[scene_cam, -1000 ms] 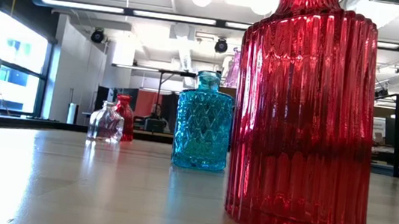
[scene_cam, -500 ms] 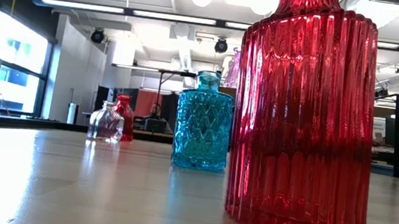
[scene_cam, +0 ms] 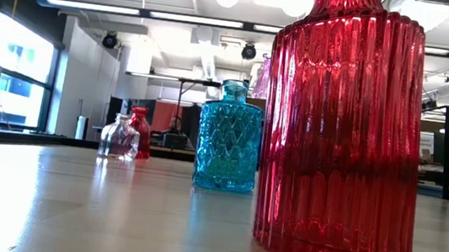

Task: Sort vases onto shelf
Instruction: Put the top blue vase on the shelf aligned with the blue vase

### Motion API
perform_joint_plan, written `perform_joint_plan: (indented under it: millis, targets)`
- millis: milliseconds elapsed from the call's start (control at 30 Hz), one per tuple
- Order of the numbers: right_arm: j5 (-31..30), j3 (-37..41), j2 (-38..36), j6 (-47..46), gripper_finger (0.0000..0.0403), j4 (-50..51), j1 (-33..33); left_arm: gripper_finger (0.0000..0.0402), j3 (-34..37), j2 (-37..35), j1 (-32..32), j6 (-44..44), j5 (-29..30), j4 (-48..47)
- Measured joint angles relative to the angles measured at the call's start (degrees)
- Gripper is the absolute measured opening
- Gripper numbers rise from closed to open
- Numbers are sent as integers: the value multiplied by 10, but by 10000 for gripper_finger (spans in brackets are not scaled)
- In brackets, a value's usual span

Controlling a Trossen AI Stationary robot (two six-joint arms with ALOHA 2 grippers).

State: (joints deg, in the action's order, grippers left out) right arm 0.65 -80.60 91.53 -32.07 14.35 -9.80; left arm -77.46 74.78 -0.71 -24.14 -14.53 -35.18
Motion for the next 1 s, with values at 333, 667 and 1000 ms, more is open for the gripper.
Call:
perform_joint_plan:
  millis: [333, 667, 1000]
  targets:
    - [1, 0, 0, -5, 266, 3, 0, 47, 0, 7, 0, -18, -1, 4]
    - [3, 0, 0, -2, 266, 11, -1, 50, 0, 14, 0, 2, -13, 3]
    - [0, 0, 0, -4, 266, 12, 0, 103, 0, 14, 6, -13, -14, 1]
